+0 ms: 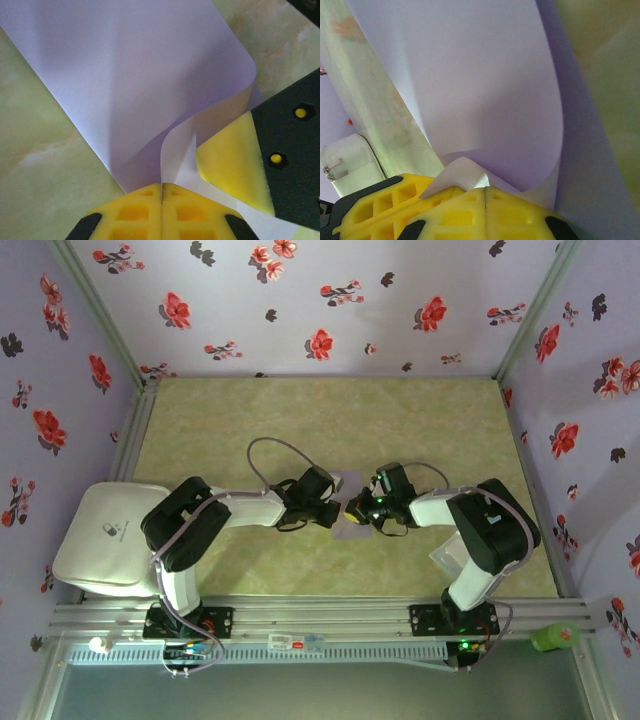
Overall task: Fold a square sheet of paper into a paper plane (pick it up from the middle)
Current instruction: Fold the triangle a second time at the center of the table.
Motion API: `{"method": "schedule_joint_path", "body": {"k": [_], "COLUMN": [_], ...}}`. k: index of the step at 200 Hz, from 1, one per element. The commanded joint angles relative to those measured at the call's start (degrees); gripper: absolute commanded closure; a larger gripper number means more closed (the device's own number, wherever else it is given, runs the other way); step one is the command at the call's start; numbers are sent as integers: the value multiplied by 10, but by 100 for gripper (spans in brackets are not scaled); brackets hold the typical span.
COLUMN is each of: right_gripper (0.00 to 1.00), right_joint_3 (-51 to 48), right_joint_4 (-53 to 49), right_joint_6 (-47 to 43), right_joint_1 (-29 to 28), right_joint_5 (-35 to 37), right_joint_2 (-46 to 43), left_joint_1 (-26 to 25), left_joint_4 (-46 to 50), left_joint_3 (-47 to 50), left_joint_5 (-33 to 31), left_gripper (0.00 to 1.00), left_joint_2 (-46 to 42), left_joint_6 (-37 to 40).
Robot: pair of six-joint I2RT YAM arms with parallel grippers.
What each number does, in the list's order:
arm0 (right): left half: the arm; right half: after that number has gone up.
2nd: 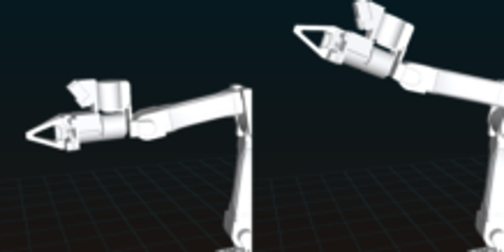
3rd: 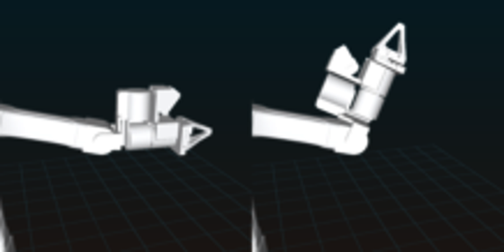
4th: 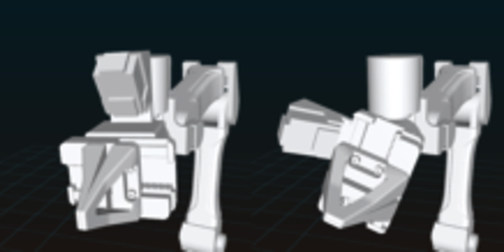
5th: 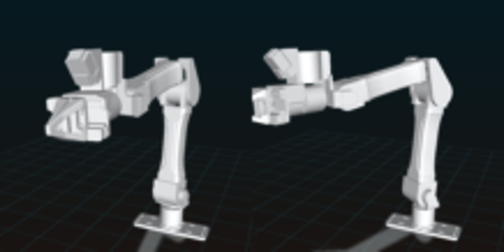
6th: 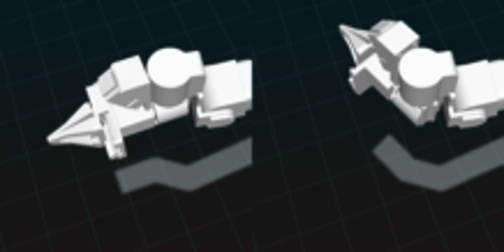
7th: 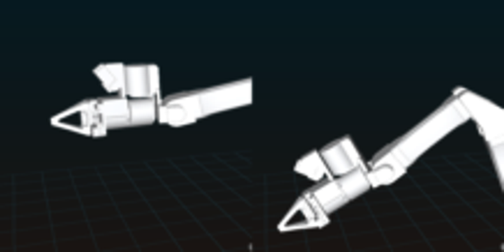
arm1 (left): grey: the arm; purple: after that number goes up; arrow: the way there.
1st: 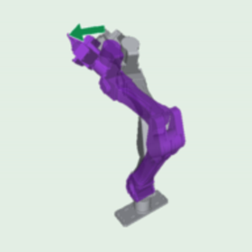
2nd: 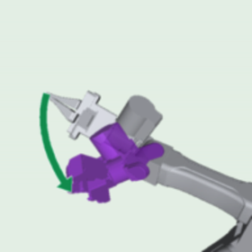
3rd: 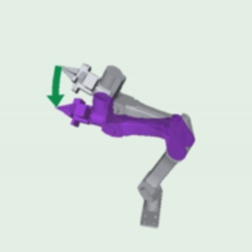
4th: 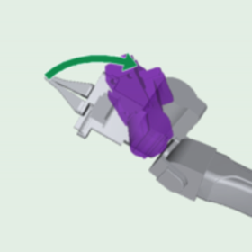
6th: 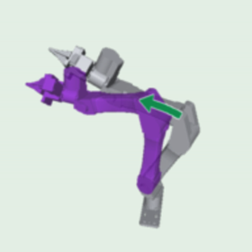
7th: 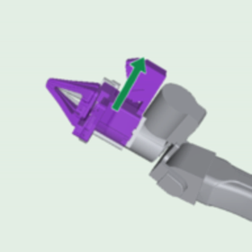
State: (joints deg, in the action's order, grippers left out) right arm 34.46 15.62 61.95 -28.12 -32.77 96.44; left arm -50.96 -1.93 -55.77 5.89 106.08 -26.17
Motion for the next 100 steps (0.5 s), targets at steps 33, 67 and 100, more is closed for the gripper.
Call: {"method": "schedule_joint_path", "body": {"k": [33, 67, 100], "right_gripper": [100, 100, 100], "right_joint_3": [-9, 35, 44], "right_joint_4": [-36, -130, -124], "right_joint_6": [-5, -52, -58], "right_joint_1": [0, 9, 38], "right_joint_5": [21, 51, 45], "right_joint_2": [-19, -60, -42], "left_joint_1": [5, 5, 4], "left_joint_4": [36, 39, 43], "left_joint_3": [1, 0, -2], "left_joint_5": [-2, -2, -2], "left_gripper": [95, 95, 95], "left_joint_2": [28, 28, 28], "left_joint_6": [17, 19, 21]}}
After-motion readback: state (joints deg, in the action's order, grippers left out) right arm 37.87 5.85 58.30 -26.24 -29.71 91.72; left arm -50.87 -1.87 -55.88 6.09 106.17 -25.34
